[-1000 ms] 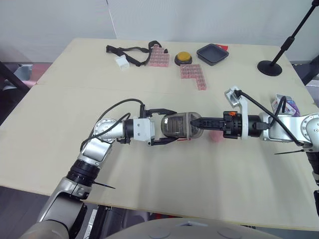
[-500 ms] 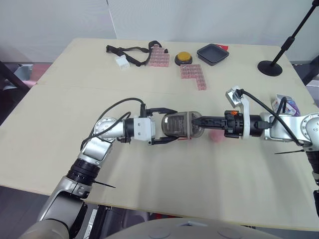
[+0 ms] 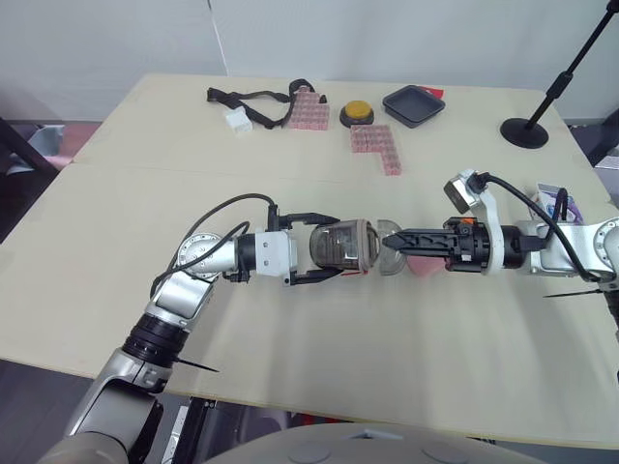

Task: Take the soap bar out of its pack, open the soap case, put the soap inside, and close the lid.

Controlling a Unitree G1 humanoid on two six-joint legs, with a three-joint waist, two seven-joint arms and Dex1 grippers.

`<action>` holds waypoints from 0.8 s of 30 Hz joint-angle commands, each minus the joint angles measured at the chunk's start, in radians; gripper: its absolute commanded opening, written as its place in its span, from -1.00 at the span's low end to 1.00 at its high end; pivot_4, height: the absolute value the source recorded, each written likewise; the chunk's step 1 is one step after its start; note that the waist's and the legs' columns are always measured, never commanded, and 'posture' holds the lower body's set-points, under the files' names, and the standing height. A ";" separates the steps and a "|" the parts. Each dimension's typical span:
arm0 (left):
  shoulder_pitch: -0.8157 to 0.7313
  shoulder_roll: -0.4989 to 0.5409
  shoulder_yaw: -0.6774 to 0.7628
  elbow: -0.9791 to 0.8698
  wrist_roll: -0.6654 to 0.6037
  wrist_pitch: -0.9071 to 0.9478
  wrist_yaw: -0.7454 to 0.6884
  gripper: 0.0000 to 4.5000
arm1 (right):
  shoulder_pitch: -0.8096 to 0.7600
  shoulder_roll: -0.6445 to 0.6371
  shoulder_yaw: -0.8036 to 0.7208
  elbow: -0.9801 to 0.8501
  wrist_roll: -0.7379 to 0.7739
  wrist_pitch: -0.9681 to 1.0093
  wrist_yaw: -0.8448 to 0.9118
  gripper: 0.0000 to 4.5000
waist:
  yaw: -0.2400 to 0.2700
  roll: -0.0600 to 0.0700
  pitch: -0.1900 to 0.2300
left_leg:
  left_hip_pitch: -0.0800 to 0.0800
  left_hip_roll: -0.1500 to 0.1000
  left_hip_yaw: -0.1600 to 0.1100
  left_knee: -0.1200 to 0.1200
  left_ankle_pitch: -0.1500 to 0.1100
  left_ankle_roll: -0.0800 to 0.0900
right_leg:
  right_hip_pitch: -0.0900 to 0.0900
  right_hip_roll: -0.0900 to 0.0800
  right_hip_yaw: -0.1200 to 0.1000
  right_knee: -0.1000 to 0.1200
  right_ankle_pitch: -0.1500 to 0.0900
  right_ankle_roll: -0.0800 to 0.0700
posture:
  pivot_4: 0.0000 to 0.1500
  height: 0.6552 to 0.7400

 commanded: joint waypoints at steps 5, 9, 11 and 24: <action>0.011 0.012 0.009 -0.032 -0.006 0.012 0.012 0.54 | 0.006 -0.150 -0.083 0.089 -0.082 0.046 0.035 -0.11 | 0.002 0.000 0.000 | 0.000 0.000 0.000 0.000 0.000 0.000 | 0.000 0.000 0.000 -0.001 0.000 0.000 | 1.00 1.00; 0.013 0.005 0.001 -0.025 -0.003 0.011 0.010 0.54 | -0.001 -0.271 -0.099 0.195 -0.359 0.041 0.102 -0.11 | 0.004 0.000 0.000 | 0.000 -0.001 -0.001 0.001 0.000 0.000 | 0.001 0.000 0.000 -0.002 0.000 0.000 | 1.00 1.00; 0.012 0.002 -0.002 -0.024 -0.002 0.010 0.008 0.54 | -0.030 -0.284 -0.091 0.243 -0.464 0.028 0.109 -0.11 | 0.001 0.000 0.000 | 0.000 -0.001 -0.001 0.001 0.000 0.000 | 0.002 0.000 -0.001 -0.003 0.000 0.000 | 1.00 1.00; 0.021 0.002 -0.018 -0.032 -0.008 0.019 -0.010 0.54 | -0.167 -0.173 -0.052 0.398 -0.978 -0.023 0.169 -0.11 | -0.001 0.000 0.000 | 0.001 0.000 -0.001 0.002 0.000 -0.001 | 0.003 0.002 0.000 0.000 0.000 0.000 | 1.00 1.00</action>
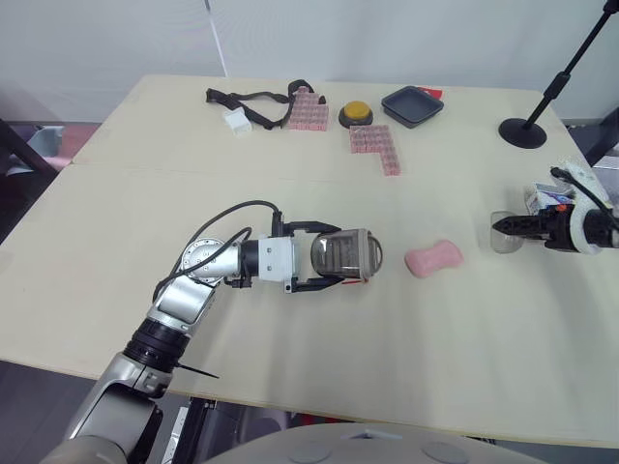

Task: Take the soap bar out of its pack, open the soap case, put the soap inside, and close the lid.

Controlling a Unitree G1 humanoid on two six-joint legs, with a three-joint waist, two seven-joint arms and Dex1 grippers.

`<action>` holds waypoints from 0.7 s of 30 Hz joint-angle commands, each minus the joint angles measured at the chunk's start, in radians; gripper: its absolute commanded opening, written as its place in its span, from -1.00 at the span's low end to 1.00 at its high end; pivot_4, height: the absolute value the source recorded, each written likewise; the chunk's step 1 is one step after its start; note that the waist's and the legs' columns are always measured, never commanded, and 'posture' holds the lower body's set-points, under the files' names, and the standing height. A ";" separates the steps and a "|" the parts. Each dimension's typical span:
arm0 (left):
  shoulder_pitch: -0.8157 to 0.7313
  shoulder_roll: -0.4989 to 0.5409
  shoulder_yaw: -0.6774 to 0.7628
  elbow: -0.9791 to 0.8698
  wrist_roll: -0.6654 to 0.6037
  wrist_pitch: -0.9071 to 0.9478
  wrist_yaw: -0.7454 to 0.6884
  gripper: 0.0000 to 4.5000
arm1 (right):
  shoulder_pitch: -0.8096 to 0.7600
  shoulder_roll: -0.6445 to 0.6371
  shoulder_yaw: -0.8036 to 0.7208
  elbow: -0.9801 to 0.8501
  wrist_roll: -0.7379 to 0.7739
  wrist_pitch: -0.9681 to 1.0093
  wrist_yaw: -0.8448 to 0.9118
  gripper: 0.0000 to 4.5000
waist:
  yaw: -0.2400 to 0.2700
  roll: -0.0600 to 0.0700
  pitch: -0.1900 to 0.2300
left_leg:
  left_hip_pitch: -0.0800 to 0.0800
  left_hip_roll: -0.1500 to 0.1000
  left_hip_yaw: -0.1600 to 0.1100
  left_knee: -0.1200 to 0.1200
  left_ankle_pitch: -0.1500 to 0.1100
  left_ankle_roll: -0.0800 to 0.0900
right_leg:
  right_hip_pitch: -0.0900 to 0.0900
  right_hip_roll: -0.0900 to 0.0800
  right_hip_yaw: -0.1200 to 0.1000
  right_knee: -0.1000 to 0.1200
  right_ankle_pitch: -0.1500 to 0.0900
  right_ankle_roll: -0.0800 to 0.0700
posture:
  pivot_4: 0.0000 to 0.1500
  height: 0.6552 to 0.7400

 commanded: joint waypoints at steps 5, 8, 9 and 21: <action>0.016 0.015 0.002 -0.049 -0.009 0.007 0.004 0.54 | -0.059 0.074 -0.017 0.057 -0.213 -0.055 0.027 -0.11 | 0.002 0.000 0.000 | 0.000 0.000 0.000 0.000 0.000 0.000 | 0.000 0.000 0.000 0.001 0.000 0.000 | 1.00 1.00; 0.019 0.016 0.003 -0.054 -0.006 0.011 0.008 0.54 | -0.068 0.097 -0.025 0.079 -0.267 -0.059 0.046 -0.11 | 0.001 0.000 0.000 | 0.000 0.000 0.000 0.000 0.000 0.000 | 0.000 0.000 0.000 0.001 0.000 0.000 | 1.00 1.00; 0.020 0.016 0.003 -0.056 -0.005 0.012 0.009 0.54 | -0.070 0.104 -0.028 0.084 -0.282 -0.058 0.053 -0.11 | 0.001 0.000 0.000 | 0.000 0.000 0.000 0.000 0.000 0.000 | 0.000 0.000 0.000 0.001 0.000 0.000 | 1.00 1.00; 0.027 0.013 0.001 -0.055 0.005 0.012 0.014 0.54 | -0.084 0.154 -0.104 0.062 -0.365 -0.005 0.095 0.99 | 0.000 0.001 0.000 | 0.001 0.001 0.000 0.000 0.000 0.000 | 0.001 0.000 0.000 0.002 0.000 0.000 | 1.00 1.00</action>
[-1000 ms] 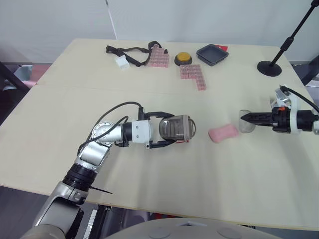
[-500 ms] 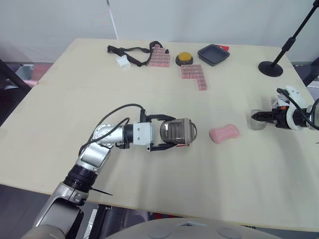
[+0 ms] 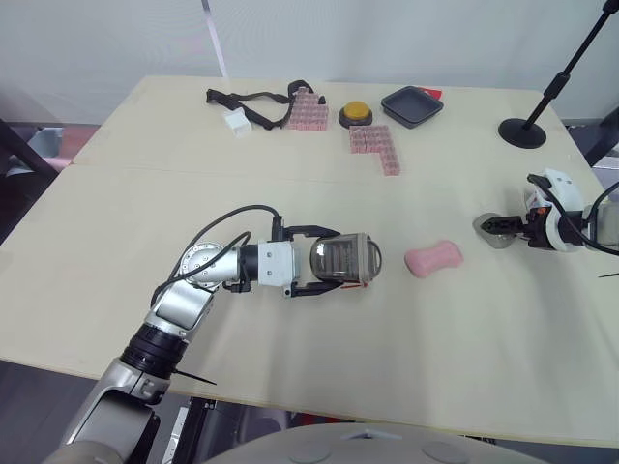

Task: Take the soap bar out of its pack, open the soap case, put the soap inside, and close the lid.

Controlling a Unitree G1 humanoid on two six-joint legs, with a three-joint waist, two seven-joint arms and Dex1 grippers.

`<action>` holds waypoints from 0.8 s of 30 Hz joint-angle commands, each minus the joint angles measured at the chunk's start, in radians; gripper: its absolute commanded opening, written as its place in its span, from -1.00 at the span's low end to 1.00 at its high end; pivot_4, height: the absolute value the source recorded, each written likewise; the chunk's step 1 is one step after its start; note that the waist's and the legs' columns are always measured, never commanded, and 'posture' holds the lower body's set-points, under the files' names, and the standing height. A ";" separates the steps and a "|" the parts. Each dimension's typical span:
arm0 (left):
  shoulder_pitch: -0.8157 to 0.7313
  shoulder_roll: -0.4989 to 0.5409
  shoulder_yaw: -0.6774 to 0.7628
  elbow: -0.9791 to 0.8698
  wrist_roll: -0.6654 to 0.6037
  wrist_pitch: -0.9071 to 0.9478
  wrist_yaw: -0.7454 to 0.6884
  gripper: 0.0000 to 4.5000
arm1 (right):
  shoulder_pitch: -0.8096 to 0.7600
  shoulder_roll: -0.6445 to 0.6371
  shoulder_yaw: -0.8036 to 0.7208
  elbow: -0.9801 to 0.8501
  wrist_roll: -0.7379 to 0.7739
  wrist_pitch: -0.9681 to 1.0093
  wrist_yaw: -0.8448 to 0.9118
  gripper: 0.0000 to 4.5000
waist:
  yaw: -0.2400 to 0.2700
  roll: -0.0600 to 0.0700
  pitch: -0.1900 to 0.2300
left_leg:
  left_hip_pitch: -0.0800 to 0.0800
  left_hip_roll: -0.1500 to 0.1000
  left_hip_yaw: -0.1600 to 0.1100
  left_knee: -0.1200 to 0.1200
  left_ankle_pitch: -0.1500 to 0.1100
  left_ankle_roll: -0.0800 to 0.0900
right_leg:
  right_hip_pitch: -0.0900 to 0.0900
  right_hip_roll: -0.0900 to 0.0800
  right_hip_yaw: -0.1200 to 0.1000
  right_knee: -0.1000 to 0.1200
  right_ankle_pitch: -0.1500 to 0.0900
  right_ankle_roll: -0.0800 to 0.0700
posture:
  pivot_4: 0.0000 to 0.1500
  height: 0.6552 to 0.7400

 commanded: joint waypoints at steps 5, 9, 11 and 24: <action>0.000 0.005 -0.001 -0.020 -0.006 -0.009 0.005 0.54 | -0.015 0.008 -0.121 -0.089 -0.009 -0.009 0.020 0.99 | 0.002 0.000 0.000 | 0.000 0.000 0.000 0.000 0.000 0.000 | 0.000 0.000 0.000 0.000 0.000 0.000 | 1.00 1.00; -0.010 0.005 0.002 -0.002 -0.006 -0.014 0.000 0.54 | 0.029 0.006 -0.156 -0.216 0.002 -0.139 0.129 0.99 | 0.000 0.000 0.000 | 0.000 0.001 0.000 0.000 0.000 0.000 | 0.000 0.000 0.000 0.000 0.000 0.000 | 1.00 1.00; -0.020 0.007 0.007 0.009 -0.007 -0.013 -0.003 0.54 | 0.129 -0.030 -0.134 -0.330 -0.021 -0.315 0.298 0.99 | 0.004 0.000 0.000 | 0.000 0.002 0.000 0.000 0.000 0.000 | 0.000 0.000 0.000 0.000 0.000 0.000 | 1.00 1.00; -0.084 0.060 0.010 0.027 -0.036 0.263 -0.056 0.54 | 0.755 0.143 -0.223 -0.494 -0.110 -1.448 0.965 0.99 | -0.031 -0.001 0.000 | -0.003 0.002 0.001 0.005 -0.008 0.011 | -0.002 -0.005 -0.001 -0.002 0.000 0.000 | 1.00 1.00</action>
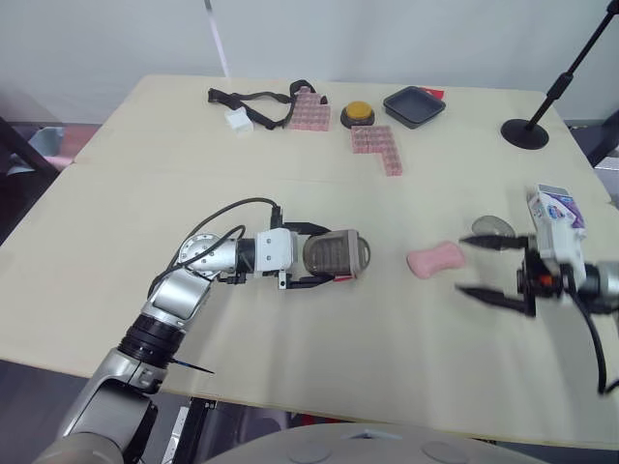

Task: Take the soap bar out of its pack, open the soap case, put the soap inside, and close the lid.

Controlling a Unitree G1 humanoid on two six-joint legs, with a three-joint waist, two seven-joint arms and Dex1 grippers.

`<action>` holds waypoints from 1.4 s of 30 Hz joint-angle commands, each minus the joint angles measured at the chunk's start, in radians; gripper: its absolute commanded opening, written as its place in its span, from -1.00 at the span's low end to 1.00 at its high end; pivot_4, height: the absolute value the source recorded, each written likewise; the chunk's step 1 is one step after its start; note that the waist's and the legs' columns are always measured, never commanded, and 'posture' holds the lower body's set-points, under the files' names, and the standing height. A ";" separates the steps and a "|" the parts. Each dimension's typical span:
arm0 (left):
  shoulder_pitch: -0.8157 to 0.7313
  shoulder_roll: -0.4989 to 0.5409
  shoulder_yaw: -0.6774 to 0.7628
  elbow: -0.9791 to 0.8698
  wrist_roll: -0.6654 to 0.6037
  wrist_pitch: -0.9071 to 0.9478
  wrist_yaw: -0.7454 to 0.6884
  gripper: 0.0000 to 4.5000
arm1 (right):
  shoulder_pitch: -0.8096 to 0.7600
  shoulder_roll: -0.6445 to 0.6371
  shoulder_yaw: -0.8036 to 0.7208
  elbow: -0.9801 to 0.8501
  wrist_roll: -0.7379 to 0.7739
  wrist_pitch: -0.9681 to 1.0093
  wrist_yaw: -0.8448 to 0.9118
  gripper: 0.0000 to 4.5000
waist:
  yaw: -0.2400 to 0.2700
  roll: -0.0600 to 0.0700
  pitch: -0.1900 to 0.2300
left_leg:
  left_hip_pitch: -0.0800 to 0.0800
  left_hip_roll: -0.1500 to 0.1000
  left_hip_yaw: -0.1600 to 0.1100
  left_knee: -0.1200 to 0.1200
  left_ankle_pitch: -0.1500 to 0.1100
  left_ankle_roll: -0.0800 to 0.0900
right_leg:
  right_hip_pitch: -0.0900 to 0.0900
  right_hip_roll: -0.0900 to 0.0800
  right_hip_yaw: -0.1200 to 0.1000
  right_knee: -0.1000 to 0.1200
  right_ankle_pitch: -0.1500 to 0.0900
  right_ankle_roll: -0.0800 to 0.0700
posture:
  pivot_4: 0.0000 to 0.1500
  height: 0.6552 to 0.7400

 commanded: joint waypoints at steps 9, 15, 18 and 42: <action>-0.074 0.054 -0.023 -0.038 0.035 0.229 -0.028 0.54 | 0.094 0.066 0.029 -0.133 0.044 -0.110 0.056 0.99 | -0.045 0.000 0.000 | 0.003 0.000 -0.001 -0.001 0.002 0.003 | 0.002 0.000 -0.001 0.001 0.000 -0.001 | 1.00 1.00; -0.154 0.104 -0.107 -0.067 0.147 0.320 -0.059 0.54 | 0.118 0.086 0.055 -0.103 0.012 -0.151 0.041 0.99 | -0.041 0.000 0.000 | 0.002 -0.002 -0.002 -0.001 0.002 0.004 | 0.002 -0.003 -0.002 0.000 0.000 -0.001 | 1.00 1.00; -0.212 0.097 -0.139 -0.087 0.178 0.368 -0.070 0.54 | 0.109 0.089 0.069 -0.082 0.002 -0.168 0.037 0.99 | -0.040 0.000 0.000 | 0.003 -0.002 -0.002 -0.001 0.003 0.005 | 0.003 -0.003 -0.003 0.001 0.000 -0.001 | 1.00 1.00; -0.364 0.115 -0.232 -0.143 0.273 0.578 -0.128 0.54 | 0.069 0.127 0.079 -0.070 0.040 -0.052 -0.102 0.99 | -0.041 0.000 0.000 | 0.002 -0.002 -0.002 -0.002 0.003 0.006 | 0.002 -0.003 -0.003 0.000 -0.001 -0.001 | 1.00 1.00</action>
